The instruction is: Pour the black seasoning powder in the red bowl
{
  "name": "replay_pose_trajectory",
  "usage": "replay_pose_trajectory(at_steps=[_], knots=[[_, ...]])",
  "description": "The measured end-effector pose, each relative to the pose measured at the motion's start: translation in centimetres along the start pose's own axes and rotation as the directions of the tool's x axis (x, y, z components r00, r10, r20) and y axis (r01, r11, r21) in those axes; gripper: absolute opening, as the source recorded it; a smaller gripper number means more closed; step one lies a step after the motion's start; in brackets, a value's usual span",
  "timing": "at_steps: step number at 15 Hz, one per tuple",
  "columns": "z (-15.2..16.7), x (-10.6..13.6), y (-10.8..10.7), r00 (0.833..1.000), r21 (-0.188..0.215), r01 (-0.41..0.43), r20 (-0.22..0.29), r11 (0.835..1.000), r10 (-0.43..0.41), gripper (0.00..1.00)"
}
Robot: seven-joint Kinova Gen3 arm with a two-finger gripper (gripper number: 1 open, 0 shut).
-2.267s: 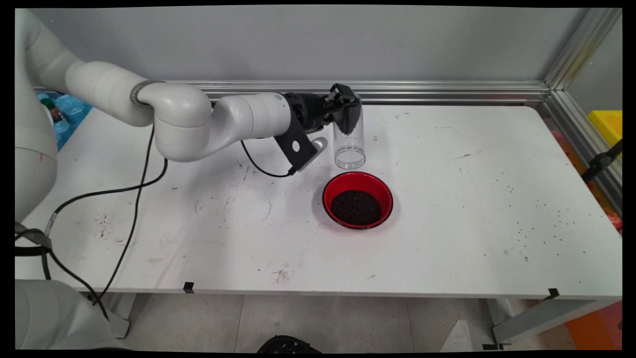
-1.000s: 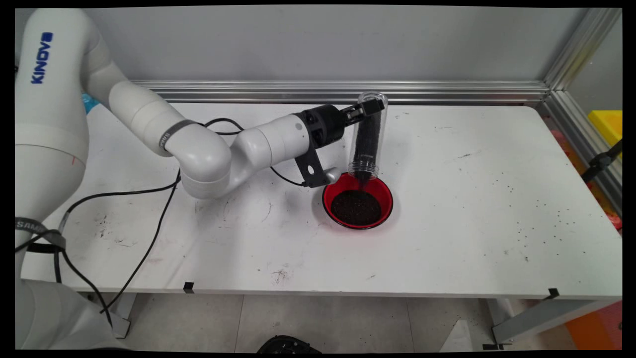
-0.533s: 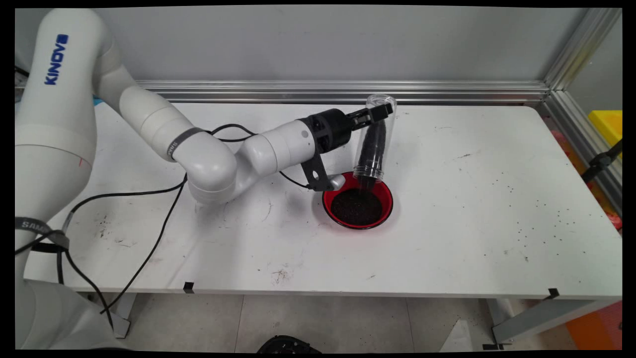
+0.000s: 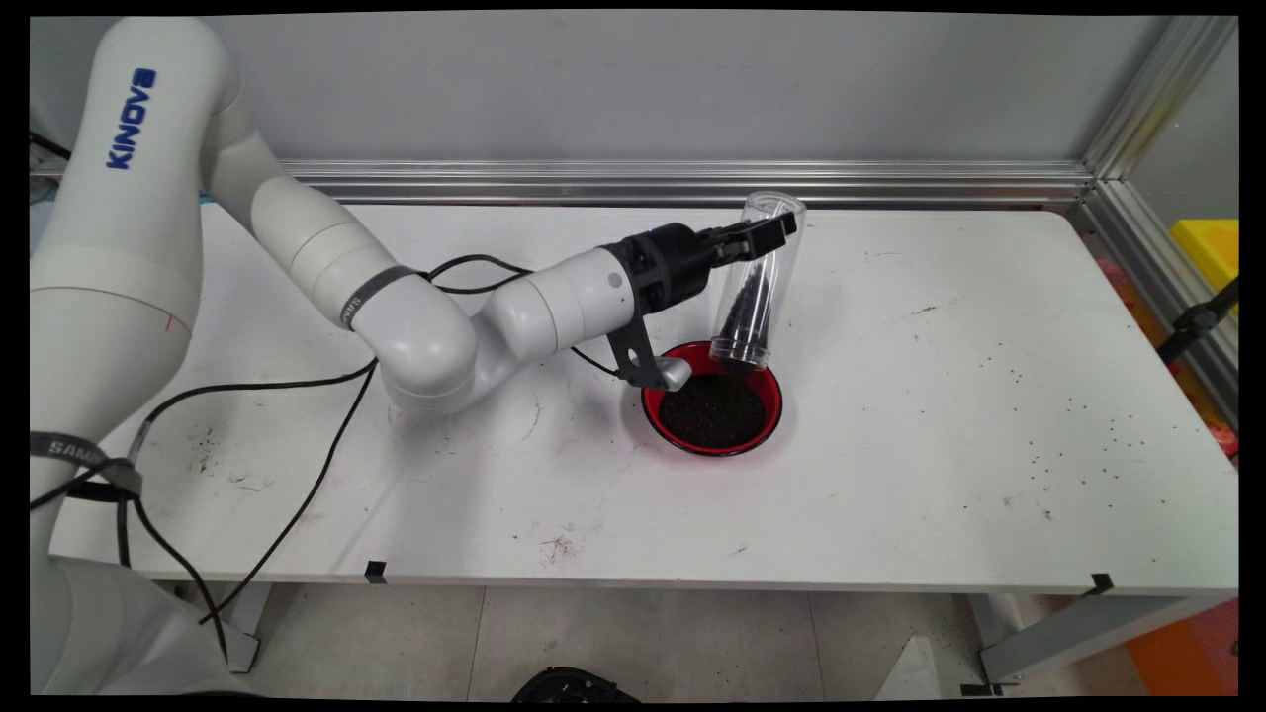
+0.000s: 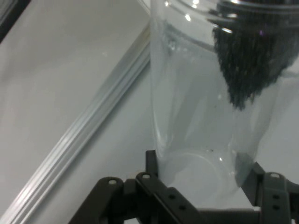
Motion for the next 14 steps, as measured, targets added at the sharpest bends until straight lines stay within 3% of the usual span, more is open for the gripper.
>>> replay_pose_trajectory(at_steps=[14], knots=[[-1.8,0.9,-0.3,0.992,0.087,-0.124,-0.002,0.989,0.124,0.00]])
